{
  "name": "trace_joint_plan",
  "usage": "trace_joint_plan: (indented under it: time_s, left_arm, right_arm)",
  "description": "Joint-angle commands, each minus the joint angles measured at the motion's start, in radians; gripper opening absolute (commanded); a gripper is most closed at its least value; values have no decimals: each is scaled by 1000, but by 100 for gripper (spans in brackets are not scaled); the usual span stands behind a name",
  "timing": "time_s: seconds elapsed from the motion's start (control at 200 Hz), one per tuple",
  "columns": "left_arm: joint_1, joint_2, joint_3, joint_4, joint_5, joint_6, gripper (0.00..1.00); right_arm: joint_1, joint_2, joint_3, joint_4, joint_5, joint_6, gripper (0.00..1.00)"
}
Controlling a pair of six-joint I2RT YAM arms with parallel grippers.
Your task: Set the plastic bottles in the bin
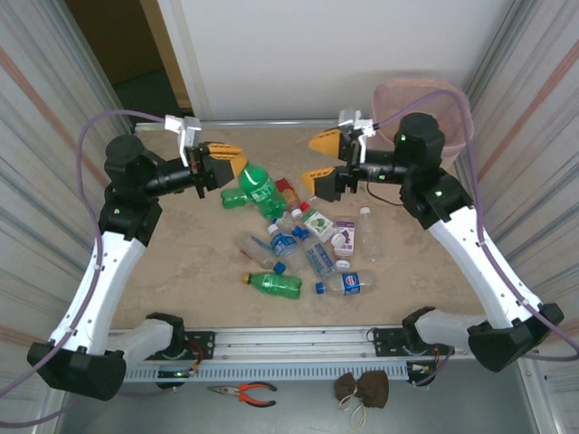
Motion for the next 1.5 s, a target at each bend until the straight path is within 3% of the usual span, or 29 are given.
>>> trace_joint_plan:
  time_s: [0.0, 0.421, 0.817, 1.232, 1.413, 1.493]
  left_arm:
    - [-40, -13, 58, 8, 62, 99, 17]
    - [-134, 19, 116, -1, 117, 157, 17]
    - [-138, 25, 125, -9, 74, 165, 18]
    - [-139, 27, 127, -38, 19, 168, 19]
    - [-139, 19, 121, -39, 7, 167, 28]
    - [-138, 9, 113, -27, 5, 165, 37]
  right_arm:
    - [52, 23, 23, -34, -38, -98, 95]
    - [145, 112, 38, -83, -88, -130, 87]
    - [195, 139, 53, -100, -87, -145, 81]
    - [205, 143, 59, -101, -68, -143, 65]
    - [206, 140, 59, -99, -65, -138, 61]
    - [206, 134, 56, -99, -57, -140, 59]
